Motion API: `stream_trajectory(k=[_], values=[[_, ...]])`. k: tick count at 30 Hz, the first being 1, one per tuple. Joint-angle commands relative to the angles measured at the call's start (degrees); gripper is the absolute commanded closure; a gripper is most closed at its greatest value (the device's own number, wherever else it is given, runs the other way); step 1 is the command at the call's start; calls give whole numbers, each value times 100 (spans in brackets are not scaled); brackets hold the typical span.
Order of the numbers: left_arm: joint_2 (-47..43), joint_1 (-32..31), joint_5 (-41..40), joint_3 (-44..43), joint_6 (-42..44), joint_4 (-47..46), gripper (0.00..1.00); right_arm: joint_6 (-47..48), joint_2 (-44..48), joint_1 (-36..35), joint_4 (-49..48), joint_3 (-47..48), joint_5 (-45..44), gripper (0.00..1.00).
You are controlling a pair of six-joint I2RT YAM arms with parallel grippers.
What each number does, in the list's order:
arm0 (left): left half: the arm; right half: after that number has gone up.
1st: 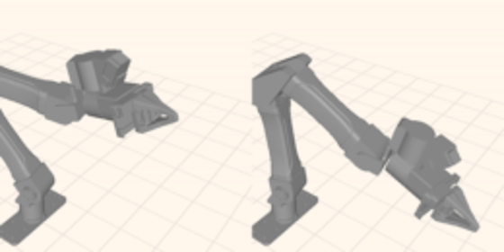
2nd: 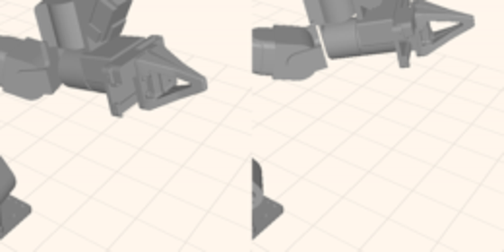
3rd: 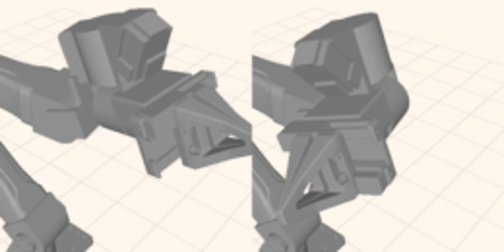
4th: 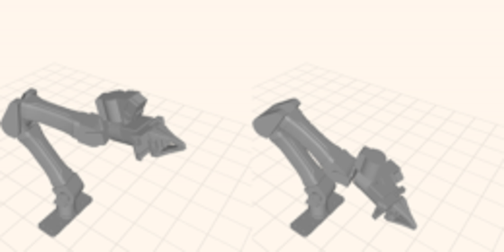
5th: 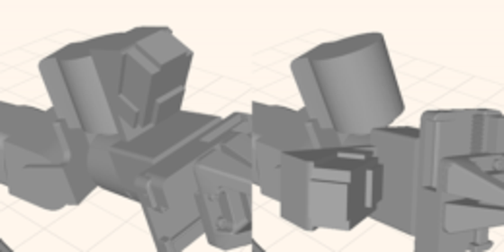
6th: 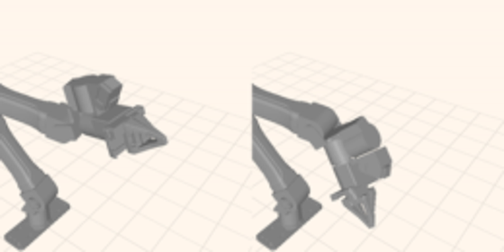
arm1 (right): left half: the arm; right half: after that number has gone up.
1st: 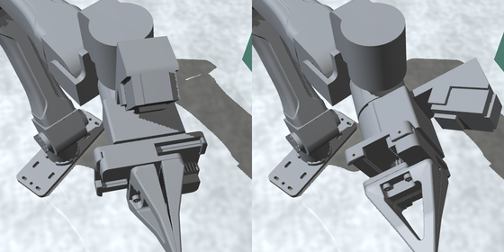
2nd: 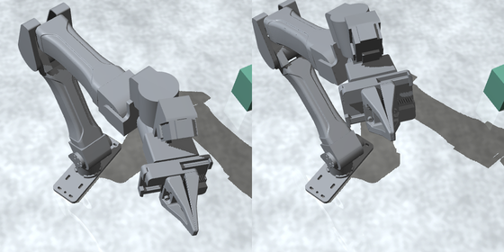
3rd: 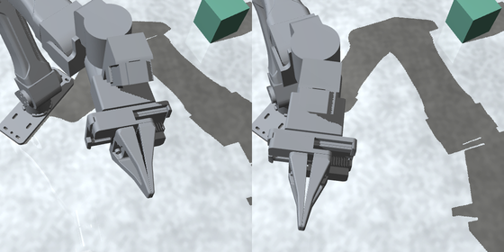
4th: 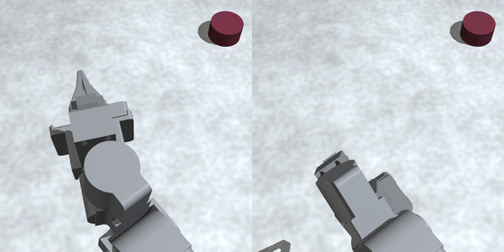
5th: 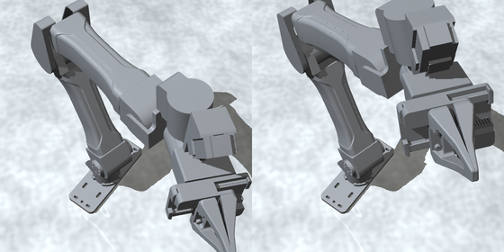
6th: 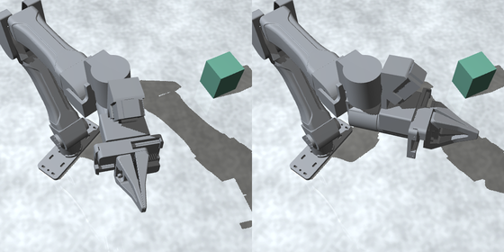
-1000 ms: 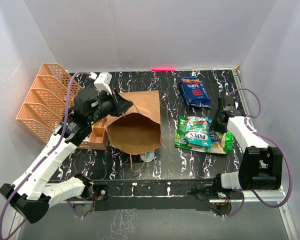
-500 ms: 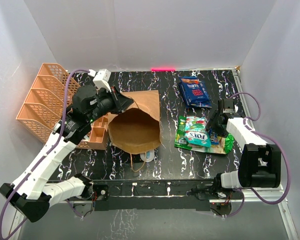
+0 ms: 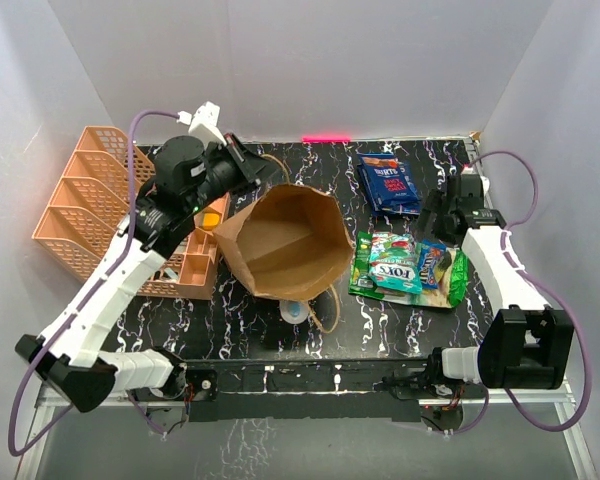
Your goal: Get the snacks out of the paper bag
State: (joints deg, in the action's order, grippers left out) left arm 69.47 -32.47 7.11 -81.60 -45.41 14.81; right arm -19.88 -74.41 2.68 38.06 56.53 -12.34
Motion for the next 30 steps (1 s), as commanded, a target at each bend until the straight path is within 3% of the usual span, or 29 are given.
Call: stream_trajectory(k=[1,9,22,30], values=[[367,4,-383,-692,-560,-193,100,263,255,9,-134,619,551,2],[855,242,-388,-925,-856,-668,100,573,1074,-2,-515,457,1453,2],[1911,1412,1021,-754,-2411,-2460,100,759,1507,-30,-592,335,1603,2],[1407,1923,845,-16,-2119,-2047,100,750,1523,-90,-563,744,2231,2]])
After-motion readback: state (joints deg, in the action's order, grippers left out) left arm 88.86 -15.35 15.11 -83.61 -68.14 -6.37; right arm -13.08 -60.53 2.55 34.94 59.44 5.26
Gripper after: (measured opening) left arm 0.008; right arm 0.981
